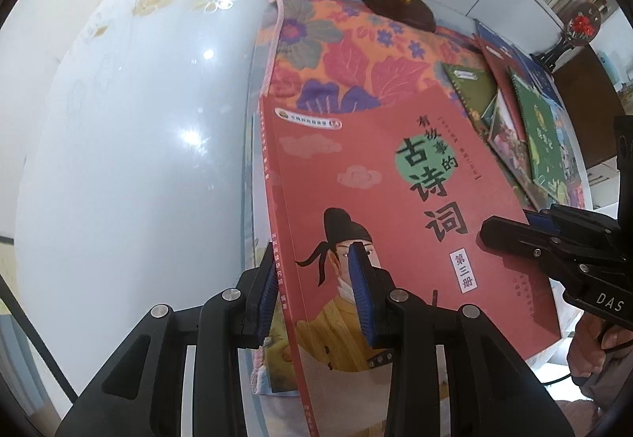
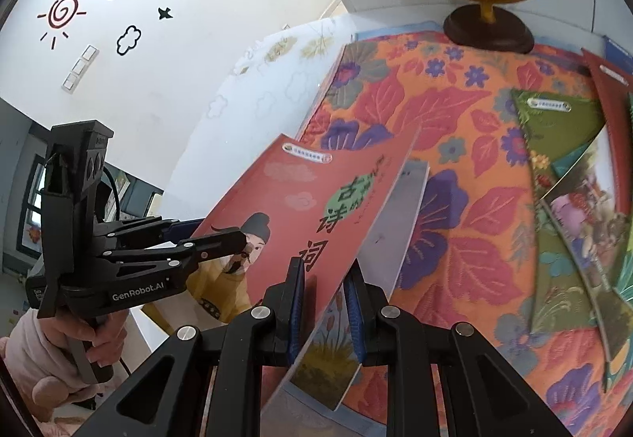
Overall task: Organize books
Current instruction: 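Stand the red book upright against the wall and open the right gripper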
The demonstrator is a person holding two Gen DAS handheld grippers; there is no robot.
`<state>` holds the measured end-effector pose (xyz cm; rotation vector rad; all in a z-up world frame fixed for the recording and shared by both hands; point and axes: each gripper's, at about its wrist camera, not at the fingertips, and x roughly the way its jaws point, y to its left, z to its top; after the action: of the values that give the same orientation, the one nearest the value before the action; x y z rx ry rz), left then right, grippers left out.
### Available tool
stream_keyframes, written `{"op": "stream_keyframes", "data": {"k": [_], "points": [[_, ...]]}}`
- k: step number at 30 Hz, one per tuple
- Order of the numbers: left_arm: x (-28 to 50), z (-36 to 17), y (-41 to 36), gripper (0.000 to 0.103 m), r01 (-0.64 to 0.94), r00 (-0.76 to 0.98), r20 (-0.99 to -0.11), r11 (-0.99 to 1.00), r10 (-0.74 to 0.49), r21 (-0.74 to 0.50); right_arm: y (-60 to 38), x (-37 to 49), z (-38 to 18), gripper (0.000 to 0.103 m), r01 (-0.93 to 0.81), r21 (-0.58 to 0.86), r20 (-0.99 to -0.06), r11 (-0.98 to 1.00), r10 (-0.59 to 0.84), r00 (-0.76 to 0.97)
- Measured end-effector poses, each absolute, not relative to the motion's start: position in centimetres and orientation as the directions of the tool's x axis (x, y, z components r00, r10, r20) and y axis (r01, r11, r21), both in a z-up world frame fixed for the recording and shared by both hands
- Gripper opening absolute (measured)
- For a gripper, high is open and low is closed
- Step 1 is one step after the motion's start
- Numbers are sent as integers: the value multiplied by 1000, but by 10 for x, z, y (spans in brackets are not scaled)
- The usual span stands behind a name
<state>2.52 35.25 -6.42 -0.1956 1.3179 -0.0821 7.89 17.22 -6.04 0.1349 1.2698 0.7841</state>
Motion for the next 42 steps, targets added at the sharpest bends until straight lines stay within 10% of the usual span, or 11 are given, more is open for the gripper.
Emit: {"op": "stream_keyframes", "data": {"k": [42], "points": [[10, -98, 399, 31, -226, 140, -987, 969, -74, -104, 159, 81, -114, 21, -283, 489, -864, 825, 502, -28]]}}
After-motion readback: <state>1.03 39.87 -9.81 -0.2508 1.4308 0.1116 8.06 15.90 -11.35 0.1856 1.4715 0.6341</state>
